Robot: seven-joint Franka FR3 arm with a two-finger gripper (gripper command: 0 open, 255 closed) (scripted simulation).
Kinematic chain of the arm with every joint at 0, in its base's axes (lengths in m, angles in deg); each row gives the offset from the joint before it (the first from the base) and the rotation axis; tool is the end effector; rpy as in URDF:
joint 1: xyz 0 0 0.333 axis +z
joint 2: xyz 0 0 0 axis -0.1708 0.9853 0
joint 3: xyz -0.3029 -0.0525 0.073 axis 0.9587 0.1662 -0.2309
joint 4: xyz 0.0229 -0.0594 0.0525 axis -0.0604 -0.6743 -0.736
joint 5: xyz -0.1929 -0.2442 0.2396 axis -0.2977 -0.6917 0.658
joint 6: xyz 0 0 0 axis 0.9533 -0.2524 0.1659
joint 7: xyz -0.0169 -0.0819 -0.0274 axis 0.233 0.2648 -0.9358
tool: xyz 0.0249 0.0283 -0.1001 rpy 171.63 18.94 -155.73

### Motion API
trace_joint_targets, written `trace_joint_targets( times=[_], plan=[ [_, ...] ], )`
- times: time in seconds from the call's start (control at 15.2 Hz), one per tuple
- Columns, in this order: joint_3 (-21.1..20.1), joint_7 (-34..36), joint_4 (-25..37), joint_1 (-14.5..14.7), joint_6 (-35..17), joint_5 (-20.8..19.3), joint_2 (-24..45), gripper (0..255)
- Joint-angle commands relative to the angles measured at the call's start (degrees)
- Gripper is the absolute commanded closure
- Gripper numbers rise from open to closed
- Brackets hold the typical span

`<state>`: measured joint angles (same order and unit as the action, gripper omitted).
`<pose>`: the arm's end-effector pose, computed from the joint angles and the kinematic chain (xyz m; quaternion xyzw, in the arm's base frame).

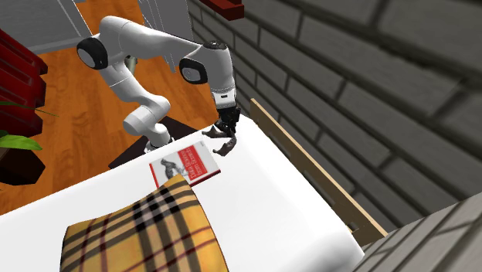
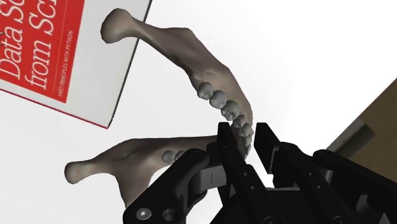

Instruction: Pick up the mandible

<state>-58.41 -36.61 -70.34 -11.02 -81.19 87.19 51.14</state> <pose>0.4319 0.0680 0.5661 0.9938 -0.0547 0.0898 0.0373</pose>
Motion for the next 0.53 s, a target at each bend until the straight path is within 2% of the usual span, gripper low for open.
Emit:
trace_joint_targets(
  times=[0.0,0.46],
  plan=[
    [0.0,-0.1,1.6,0.0,1.5,0.0,0.1,255],
    [0.1,-0.4,5.9,-0.1,5.4,0.0,0.4,255]
  ],
)
